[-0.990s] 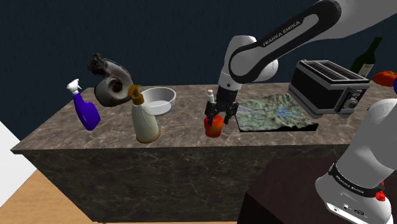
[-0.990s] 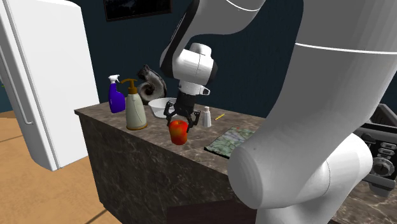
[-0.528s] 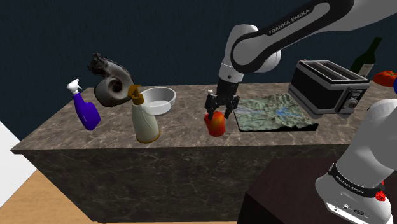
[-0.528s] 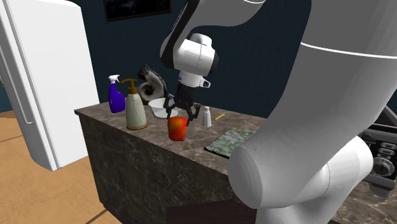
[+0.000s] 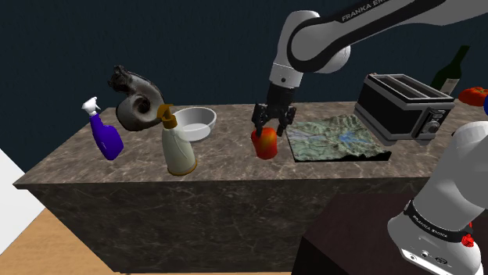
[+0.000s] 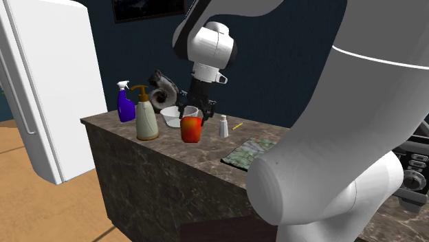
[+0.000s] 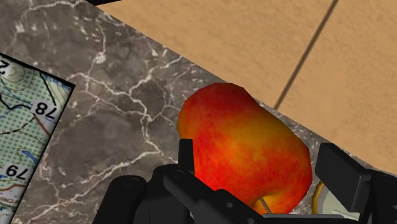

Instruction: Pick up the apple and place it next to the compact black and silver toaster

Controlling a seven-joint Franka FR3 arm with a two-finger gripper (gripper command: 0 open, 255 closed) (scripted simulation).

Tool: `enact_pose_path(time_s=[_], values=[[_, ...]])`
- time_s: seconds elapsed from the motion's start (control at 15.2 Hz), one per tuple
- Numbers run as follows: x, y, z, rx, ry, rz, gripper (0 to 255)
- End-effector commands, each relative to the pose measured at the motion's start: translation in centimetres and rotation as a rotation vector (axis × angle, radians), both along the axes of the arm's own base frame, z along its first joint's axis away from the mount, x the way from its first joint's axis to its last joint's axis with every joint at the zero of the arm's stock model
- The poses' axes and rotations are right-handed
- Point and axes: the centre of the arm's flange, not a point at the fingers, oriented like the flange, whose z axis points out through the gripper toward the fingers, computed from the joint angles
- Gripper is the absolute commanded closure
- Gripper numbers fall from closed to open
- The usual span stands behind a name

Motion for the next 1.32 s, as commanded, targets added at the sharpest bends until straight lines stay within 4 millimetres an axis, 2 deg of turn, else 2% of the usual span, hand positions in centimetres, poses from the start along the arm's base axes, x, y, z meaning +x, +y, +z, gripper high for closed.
enact_pose_path(time_s=[0.0, 1.25], values=[[0.1, -0.1, 1.1, 0.0, 0.0, 0.0, 255], [0.1, -0.1, 11.2, 0.0, 0.0, 0.0, 255]])
